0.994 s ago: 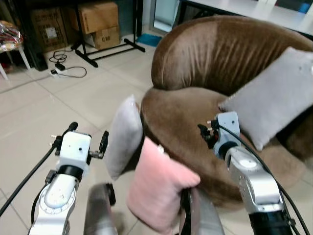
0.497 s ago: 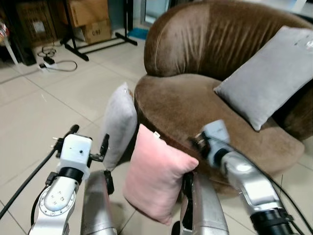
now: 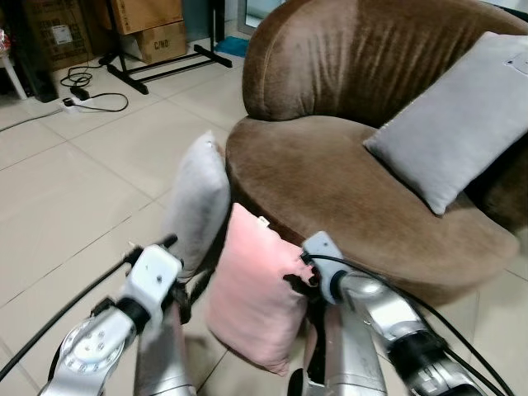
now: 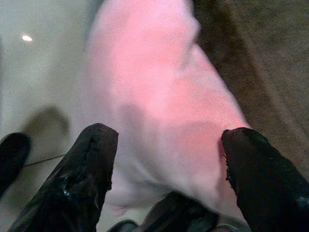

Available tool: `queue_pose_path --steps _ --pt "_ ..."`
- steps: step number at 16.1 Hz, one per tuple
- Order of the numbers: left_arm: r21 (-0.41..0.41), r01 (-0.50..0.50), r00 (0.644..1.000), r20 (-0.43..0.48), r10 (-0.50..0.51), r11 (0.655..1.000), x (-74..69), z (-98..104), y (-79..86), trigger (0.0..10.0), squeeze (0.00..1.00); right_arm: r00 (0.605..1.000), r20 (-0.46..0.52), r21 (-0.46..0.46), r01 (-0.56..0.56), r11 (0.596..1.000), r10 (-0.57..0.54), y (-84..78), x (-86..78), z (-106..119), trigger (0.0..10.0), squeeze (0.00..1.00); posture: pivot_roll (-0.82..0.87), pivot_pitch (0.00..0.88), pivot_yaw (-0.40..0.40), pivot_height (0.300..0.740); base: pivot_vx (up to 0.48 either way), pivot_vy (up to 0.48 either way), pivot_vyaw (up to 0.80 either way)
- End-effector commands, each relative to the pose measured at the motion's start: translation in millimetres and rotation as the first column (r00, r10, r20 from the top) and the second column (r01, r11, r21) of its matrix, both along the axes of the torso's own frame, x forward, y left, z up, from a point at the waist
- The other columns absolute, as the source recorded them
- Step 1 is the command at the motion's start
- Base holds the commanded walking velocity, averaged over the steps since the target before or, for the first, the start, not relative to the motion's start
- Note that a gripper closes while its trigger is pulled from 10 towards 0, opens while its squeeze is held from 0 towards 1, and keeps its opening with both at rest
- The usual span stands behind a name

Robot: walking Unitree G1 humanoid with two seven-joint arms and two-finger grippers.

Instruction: Move the pillow to the sofa from floor

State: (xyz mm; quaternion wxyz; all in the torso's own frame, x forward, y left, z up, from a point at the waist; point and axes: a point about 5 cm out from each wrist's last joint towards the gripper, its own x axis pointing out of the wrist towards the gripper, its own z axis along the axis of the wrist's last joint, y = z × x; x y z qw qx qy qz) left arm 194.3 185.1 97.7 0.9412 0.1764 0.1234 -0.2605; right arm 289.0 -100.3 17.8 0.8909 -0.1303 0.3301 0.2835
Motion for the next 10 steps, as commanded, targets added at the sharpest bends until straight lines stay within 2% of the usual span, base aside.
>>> queue_pose_path --steps 1,2,3,5,7,8,9,10 --pt "-0.019 0.072 0.997 -0.033 -0.073 0.997 -6.0 2 -6.2 10.0 0.00 0.999 0.019 -0.056 0.036 0.998 -0.035 1.4 8.1 -2 10.0 1.00 -0.05 0.000 -0.104 0.435 0.000 0.000 0.00" --pt "-0.019 0.089 0.994 -0.055 -0.090 0.996 -10.8 1 -5.8 10.0 0.00 0.999 0.014 -0.060 0.034 0.998 -0.033 6.0 8.2 -5 10.0 0.14 -0.04 0.000 -0.108 0.435 0.000 0.000 0.00" --pt "-0.012 0.098 0.993 -0.068 -0.099 0.995 -15.2 1 -4.0 10.0 0.00 0.998 0.013 -0.044 0.057 0.997 -0.056 11.5 9.0 -7 10.0 0.00 -0.03 0.000 -0.112 0.435 0.000 0.000 0.00" --pt "-0.002 0.098 0.992 -0.084 -0.098 0.995 -22.7 2 -0.2 10.0 0.00 0.995 0.027 -0.018 0.101 0.995 -0.101 19.4 11.3 -7 10.0 0.00 -0.02 0.000 -0.116 0.435 0.000 0.000 0.00" --pt "0.005 0.099 0.989 -0.113 -0.098 0.995 -34.3 3 1.9 10.0 0.00 0.998 0.023 -0.053 0.067 0.996 -0.066 30.6 6.9 -13 10.0 0.00 0.01 0.000 -0.121 0.435 0.000 0.000 0.00" --pt "0.008 0.103 0.987 -0.125 -0.101 0.995 -39.4 5 2.3 10.0 0.00 0.997 0.029 -0.077 0.069 0.995 -0.067 33.4 5.6 -17 8.4 0.00 0.02 0.000 -0.121 0.435 0.000 0.000 0.00" --pt "0.010 0.103 0.987 -0.127 -0.101 0.995 -40.8 5 2.7 10.0 0.00 0.996 0.038 -0.085 0.080 0.993 -0.077 33.1 6.0 -17 4.9 0.00 0.02 0.000 -0.121 0.435 0.000 0.000 0.00" --pt "0.013 0.103 0.986 -0.132 -0.101 0.995 -43.2 6 3.5 10.0 0.00 0.994 0.050 -0.091 0.101 0.991 -0.096 32.8 6.8 -17 2.2 0.00 0.03 0.000 -0.119 0.435 0.000 0.000 0.00"
